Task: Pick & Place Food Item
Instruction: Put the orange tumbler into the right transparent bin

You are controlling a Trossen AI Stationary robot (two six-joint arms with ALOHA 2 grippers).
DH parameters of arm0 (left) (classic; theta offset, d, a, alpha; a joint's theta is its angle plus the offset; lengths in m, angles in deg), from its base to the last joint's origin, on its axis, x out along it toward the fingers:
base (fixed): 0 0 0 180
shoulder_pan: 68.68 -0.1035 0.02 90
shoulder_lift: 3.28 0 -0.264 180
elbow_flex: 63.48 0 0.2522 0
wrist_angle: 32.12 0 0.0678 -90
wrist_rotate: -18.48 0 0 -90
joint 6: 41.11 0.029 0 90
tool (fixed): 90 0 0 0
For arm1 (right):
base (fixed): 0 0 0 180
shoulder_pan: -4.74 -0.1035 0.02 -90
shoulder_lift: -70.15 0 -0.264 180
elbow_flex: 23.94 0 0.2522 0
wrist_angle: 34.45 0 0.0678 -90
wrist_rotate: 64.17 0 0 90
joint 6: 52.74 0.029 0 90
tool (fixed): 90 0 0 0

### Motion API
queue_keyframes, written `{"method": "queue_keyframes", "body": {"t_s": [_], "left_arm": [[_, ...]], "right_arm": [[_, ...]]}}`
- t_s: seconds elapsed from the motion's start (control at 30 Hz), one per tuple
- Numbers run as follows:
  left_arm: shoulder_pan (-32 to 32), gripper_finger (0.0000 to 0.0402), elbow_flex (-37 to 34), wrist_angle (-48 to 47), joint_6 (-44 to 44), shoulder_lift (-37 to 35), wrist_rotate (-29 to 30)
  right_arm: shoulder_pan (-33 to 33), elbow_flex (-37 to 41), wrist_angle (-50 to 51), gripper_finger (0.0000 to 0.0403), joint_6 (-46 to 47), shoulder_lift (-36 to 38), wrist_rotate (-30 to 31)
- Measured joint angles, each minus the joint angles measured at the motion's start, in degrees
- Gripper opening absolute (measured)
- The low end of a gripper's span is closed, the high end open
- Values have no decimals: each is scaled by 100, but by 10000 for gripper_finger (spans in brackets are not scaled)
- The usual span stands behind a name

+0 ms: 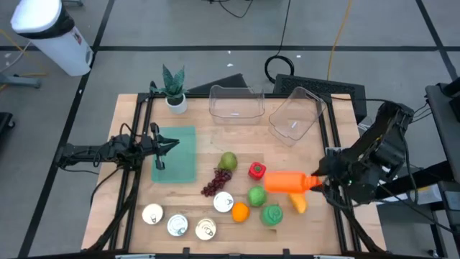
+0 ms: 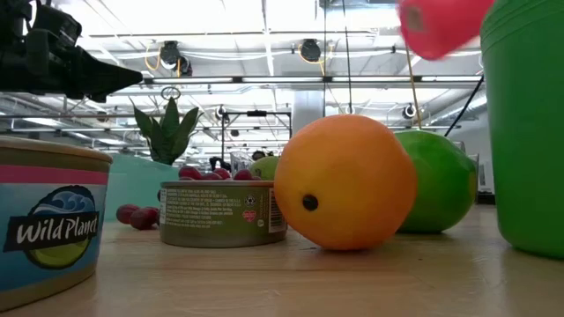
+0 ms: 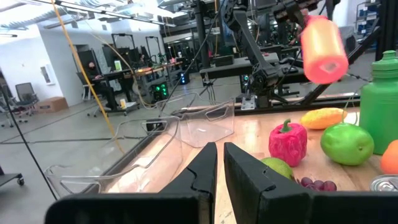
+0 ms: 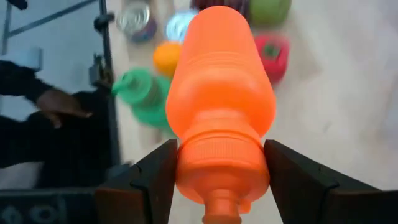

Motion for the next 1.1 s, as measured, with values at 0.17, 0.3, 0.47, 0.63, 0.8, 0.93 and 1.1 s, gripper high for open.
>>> {"method": "queue_keyframes", "body": {"t_s": [0.17, 0.3, 0.47, 0.63, 0.8, 0.93, 1.1], "left_arm": [[0, 42, 0, 0, 1, 0, 0], [0, 42, 0, -1, 1, 0, 1], [0, 42, 0, -1, -1, -1, 0], [0, 42, 0, 1, -1, -1, 0], [0, 42, 0, -1, 1, 1, 0], [-1, 42, 0, 1, 1, -1, 0], [0, 42, 0, -1, 1, 1, 2]], "right_arm": [[1, -2, 2, 207, -994, 82, 1483], [3, -2, 8, 208, -1425, 172, 2489], [3, -9, 8, 208, -1538, 253, 3483], [132, -9, -9, 209, -1538, 241, 4288], [562, -9, -205, 209, -1567, 226, 4770], [1189, -9, -1051, 209, -2246, 223, 4746], [2011, -9, -2893, 209, -4137, 116, 4732]]}}
